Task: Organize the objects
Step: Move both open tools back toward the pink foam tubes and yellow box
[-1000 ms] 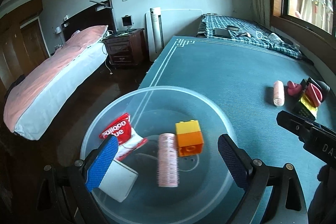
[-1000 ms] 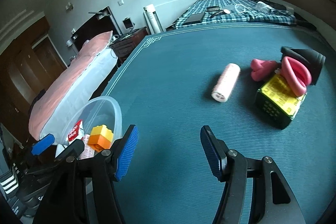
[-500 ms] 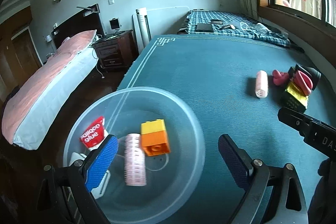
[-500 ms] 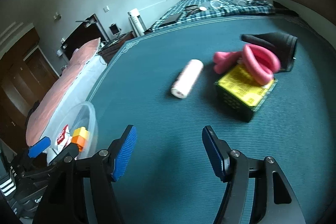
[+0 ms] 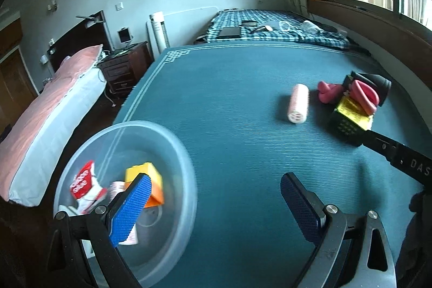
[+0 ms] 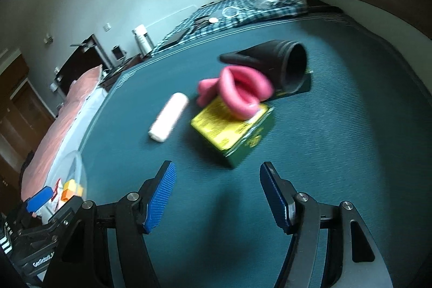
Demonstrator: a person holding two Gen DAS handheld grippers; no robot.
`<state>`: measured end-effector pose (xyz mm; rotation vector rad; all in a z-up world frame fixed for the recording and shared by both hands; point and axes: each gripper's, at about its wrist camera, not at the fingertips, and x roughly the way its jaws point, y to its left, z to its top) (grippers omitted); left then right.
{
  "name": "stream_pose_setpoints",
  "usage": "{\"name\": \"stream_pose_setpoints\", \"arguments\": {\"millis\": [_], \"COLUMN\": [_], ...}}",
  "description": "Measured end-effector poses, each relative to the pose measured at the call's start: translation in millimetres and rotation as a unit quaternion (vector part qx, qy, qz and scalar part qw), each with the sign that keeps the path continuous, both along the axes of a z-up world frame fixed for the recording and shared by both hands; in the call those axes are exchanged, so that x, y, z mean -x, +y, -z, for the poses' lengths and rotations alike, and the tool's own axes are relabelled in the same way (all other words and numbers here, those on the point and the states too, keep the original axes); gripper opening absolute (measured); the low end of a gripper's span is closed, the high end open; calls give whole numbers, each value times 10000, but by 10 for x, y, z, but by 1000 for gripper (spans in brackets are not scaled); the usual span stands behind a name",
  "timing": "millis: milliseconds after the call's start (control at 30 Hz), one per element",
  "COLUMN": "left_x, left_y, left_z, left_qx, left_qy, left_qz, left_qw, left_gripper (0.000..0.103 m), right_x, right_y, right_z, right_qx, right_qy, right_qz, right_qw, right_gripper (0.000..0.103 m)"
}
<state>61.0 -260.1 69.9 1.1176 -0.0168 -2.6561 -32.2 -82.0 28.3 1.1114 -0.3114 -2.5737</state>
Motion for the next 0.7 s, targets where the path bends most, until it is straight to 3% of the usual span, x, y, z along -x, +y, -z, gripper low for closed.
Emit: {"name": "stream_pose_setpoints", "arguments": {"millis": [167, 333, 700], "left_x": [103, 206, 429], "left_y": [105, 148, 143], "left_z": [18, 8, -2], "left_qx": [-78, -137, -187], "left_qy": [-71, -110, -95], "left_qz": [188, 310, 378], "left_qw": [9998, 9994, 9991], "left_gripper": [99, 99, 99], "right_x": [108, 239, 599], "right_y": [25, -76, -268], "right_z": [-1, 21, 110], "right_qx": [-55, -143, -508], "right_qy": [58, 121, -45], "right_qz": [62, 31, 421], "right_qw": [9999, 9998, 9978], "right_gripper": [72, 89, 93]}}
